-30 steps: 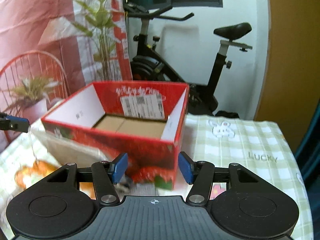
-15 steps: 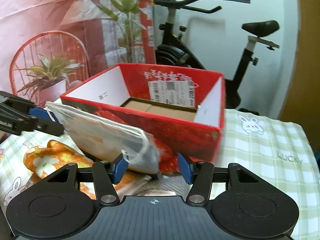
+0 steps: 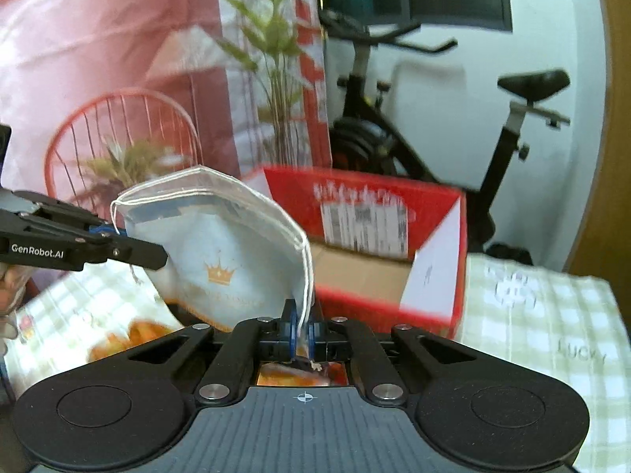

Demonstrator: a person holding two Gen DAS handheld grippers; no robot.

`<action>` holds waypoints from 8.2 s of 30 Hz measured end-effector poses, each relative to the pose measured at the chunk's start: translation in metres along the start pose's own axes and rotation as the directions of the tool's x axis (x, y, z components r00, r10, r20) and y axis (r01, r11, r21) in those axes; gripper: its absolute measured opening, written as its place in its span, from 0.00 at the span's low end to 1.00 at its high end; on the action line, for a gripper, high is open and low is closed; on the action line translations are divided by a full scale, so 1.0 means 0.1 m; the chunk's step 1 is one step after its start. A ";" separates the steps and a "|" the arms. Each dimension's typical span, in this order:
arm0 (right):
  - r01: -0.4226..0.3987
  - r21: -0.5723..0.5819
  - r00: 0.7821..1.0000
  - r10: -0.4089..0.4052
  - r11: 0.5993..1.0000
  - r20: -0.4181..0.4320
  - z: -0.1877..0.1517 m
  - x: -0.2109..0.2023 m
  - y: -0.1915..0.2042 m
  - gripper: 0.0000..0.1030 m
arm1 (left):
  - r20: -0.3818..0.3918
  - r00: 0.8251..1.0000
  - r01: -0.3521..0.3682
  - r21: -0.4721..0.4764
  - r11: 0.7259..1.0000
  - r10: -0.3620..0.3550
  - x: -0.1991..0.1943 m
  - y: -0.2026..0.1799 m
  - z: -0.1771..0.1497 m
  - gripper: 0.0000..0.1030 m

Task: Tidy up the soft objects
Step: 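Lift the white pouch with both grippers and carry it over the box, then open both grippers to release the white pouch into the box, then lower both grippers to the orange floral cloth and close on it, then lift the orange floral cloth with both grippers and carry it over the box, then open both grippers to lay the orange cloth inside the box, then withdraw both grippers from the box toward the bread bag, then close the left gripper on the bread bag while the right gripper grasps it too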

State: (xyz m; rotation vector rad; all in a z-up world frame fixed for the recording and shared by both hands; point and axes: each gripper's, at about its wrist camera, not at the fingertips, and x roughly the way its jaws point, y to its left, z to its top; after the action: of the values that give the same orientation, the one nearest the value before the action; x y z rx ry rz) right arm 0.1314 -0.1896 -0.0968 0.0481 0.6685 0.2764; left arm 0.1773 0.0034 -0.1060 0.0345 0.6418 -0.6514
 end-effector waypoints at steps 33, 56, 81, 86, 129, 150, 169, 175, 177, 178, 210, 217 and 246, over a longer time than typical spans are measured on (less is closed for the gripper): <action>0.087 0.138 0.985 -0.064 0.987 -0.161 0.35 1.05 -0.60 0.05 | -0.121 0.993 -0.030 -0.209 0.977 0.005 1.05 0.57 0.48 0.09; 0.197 0.105 0.974 -0.183 0.975 -0.131 0.39 1.19 -0.54 0.32 | -0.115 0.988 -0.128 -0.192 0.973 0.107 0.97 0.70 0.53 0.63; 0.116 0.226 0.986 -0.084 0.967 -0.146 -0.52 0.23 0.18 0.33 | -0.191 0.975 -0.189 -0.416 0.889 0.118 0.05 0.54 -0.36 0.61; 0.105 0.255 0.983 -0.061 0.961 -0.175 -0.63 0.27 0.18 0.42 | -0.227 0.968 -0.208 -0.481 0.852 0.108 0.10 0.69 -0.50 0.62; 0.032 0.229 0.996 -0.013 0.973 -0.085 -0.38 0.06 0.26 0.10 | -0.046 0.996 -0.085 -0.431 0.898 0.072 -0.11 0.42 -0.30 0.25; 0.052 0.013 0.997 -0.052 0.999 0.057 0.63 0.29 0.02 0.09 | 0.111 0.984 -0.112 -0.205 0.972 0.137 0.01 0.34 0.56 0.25; 0.146 0.037 0.968 -0.135 0.989 -0.210 0.44 1.64 -0.37 0.09 | -0.146 0.967 -0.227 -0.126 0.966 0.208 1.10 0.81 0.61 0.52; 0.197 0.030 0.954 -0.184 0.980 -0.237 0.40 1.63 -0.37 0.22 | -0.151 0.967 -0.226 -0.123 0.966 0.207 1.08 0.77 0.61 0.63; 0.226 0.025 0.949 -0.215 0.974 -0.231 0.40 1.58 -0.35 0.34 | -0.146 0.968 -0.221 -0.125 0.967 0.202 1.05 0.73 0.62 0.64; 0.231 0.025 0.949 -0.220 0.973 -0.225 0.41 1.55 -0.35 0.38 | -0.143 0.970 -0.217 -0.126 0.968 0.199 1.03 0.72 0.63 0.64; 0.076 0.140 0.988 -0.055 0.987 -0.144 -0.43 0.05 0.57 0.48 | -0.188 0.973 -0.178 -0.248 0.952 0.133 -0.24 0.23 -0.53 0.62; 0.064 0.120 0.985 -0.043 0.991 -0.167 -0.71 -0.11 0.75 0.48 | -0.187 0.978 -0.147 -0.277 0.950 0.097 -0.32 0.14 -0.77 0.62; -0.073 -0.092 0.974 0.051 0.993 -0.221 -1.10 -0.06 1.13 0.59 | -0.236 0.971 -0.054 -0.374 0.926 -0.038 -0.12 0.04 -1.10 0.43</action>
State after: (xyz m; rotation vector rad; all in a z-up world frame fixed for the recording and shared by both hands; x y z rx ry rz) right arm 0.0317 -0.0874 -0.1645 -0.0583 0.8715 0.3790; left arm 0.1120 0.0379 -0.1882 -0.2482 0.9932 -0.5090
